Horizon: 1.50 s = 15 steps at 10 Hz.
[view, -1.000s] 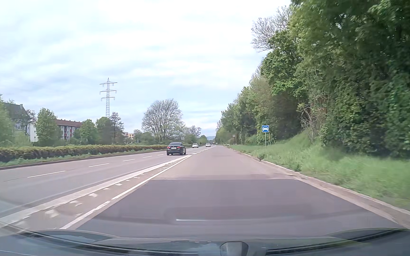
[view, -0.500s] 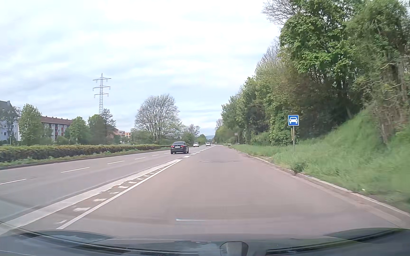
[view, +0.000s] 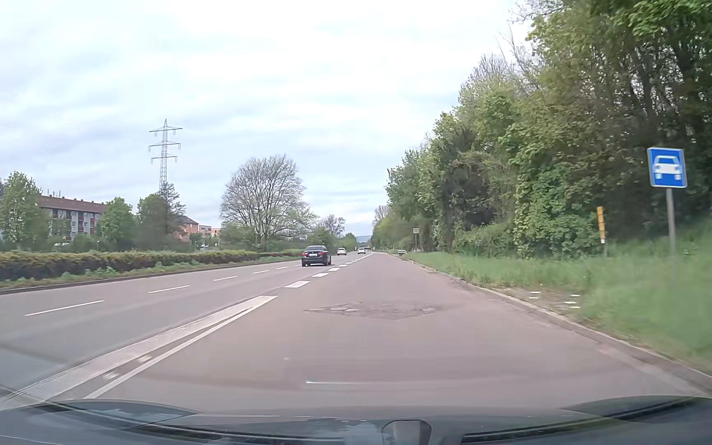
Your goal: Follow the waypoints while adhering to traffic rules and regulations
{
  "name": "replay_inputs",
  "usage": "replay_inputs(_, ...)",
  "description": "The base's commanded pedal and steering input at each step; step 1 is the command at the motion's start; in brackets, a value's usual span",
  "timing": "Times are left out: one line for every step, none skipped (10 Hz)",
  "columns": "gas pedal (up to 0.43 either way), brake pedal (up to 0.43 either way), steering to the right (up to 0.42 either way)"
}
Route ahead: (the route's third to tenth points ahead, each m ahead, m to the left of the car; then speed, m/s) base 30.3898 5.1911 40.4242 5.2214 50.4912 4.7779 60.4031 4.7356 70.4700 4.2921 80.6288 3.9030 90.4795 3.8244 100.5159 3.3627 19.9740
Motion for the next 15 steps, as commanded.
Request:
replay_inputs(0.157,0.0,-0.001)
replay_inputs(0.157,0.0,-0.002)
replay_inputs(0.157,0.0,-0.002)
replay_inputs(0.157,0.0,-0.002)
replay_inputs(0.157,0.0,-0.001)
replay_inputs(0.157,0.0,-0.001)
replay_inputs(0.157,0.0,-0.001)
replay_inputs(0.157,0.0,-0.001)
replay_inputs(0.157,0.0,-0.001)
replay_inputs(0.157,0.0,-0.001)
replay_inputs(0.157,0.0,-0.001)
replay_inputs(0.157,0.0,-0.001)
replay_inputs(0.157,0.0,-0.001)
replay_inputs(0.157,0.0,-0.002)
replay_inputs(0.157,0.0,-0.001)
